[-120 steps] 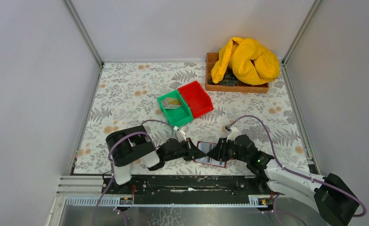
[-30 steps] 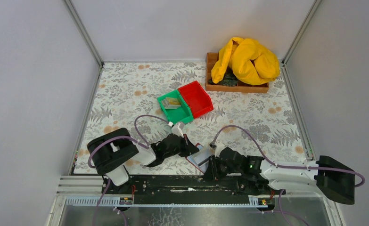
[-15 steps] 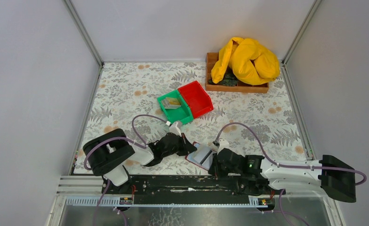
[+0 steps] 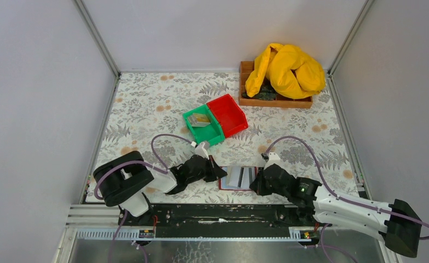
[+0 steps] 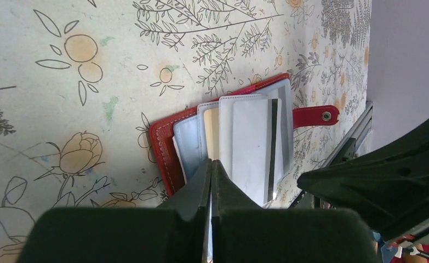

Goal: Take the credit cards out of the card holder

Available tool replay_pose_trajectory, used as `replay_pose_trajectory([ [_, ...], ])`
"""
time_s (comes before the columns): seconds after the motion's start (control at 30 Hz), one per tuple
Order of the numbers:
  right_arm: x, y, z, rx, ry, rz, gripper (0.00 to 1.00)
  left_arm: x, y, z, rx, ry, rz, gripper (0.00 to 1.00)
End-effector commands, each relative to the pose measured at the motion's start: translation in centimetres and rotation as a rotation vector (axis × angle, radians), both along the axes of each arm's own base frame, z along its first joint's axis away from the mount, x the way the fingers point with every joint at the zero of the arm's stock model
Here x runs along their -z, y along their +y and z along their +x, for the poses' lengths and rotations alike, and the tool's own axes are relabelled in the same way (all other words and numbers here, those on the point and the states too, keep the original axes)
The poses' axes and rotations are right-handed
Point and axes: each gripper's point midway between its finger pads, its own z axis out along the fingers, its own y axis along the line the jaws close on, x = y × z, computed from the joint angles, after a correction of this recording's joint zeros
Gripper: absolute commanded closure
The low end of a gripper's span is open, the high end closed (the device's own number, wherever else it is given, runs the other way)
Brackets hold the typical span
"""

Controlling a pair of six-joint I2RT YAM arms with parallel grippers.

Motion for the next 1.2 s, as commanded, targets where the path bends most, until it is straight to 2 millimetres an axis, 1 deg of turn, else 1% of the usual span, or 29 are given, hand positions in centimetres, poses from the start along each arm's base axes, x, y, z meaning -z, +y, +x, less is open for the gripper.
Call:
replay_pose_trajectory([
  [0.0,-2.6,1.7,-0.2,-0.090,-0.042,0.094,0.96,0.5,0.6,-0.2,0.002,-0.004,0.023,1.00],
  [0.03,-3.0,2.3,-0.3,-0.102,-0.048,0.131,0.92,0.6,0.6,-0.2,0.001,-0.003,0.023,1.00],
  [0.07,-3.5,2.8,-0.3,-0.111,-0.061,0.172,0.85,0.6,0.5,-0.2,0.002,-0.003,0.019,1.00],
  [0.13,-4.0,3.4,0.2,-0.105,-0.086,0.212,0.68,0.6,0.4,-0.2,0.007,-0.001,0.014,1.00],
  [0.17,-3.8,3.3,0.6,-0.092,-0.086,0.205,0.64,0.6,0.3,-0.2,0.010,0.000,0.008,1.00],
  [0.2,-3.7,3.3,0.8,-0.083,-0.084,0.202,0.62,0.6,0.2,-0.3,0.012,0.003,0.005,1.00],
  [0.37,-3.4,4.0,1.7,-0.058,-0.075,0.273,0.61,0.7,0.2,-0.5,0.017,0.010,-0.004,1.00],
  [0.43,-3.2,4.0,2.0,-0.046,-0.069,0.302,0.60,0.6,0.2,-0.5,0.018,0.010,-0.006,1.00],
  [0.53,-2.4,3.5,2.5,-0.020,-0.056,0.303,0.60,0.5,0.2,-0.6,0.020,0.010,-0.009,1.00],
  [0.63,-2.0,3.4,2.7,-0.015,-0.047,0.316,0.60,0.5,0.1,-0.6,0.022,0.011,-0.010,1.00],
  [0.7,-1.6,3.3,2.8,-0.013,-0.035,0.325,0.60,0.4,0.1,-0.5,0.022,0.010,-0.011,1.00],
  [0.8,-1.1,3.2,2.9,-0.007,-0.019,0.345,0.64,0.5,0.1,-0.6,0.022,0.011,-0.009,1.00],
  [0.93,-0.8,3.1,3.1,0.000,-0.011,0.362,0.64,0.7,0.3,-0.6,0.019,0.016,-0.001,1.00],
  [1.17,-0.9,3.2,2.9,-0.014,-0.009,0.404,0.65,0.7,0.2,-0.6,0.021,0.017,0.002,1.00],
])
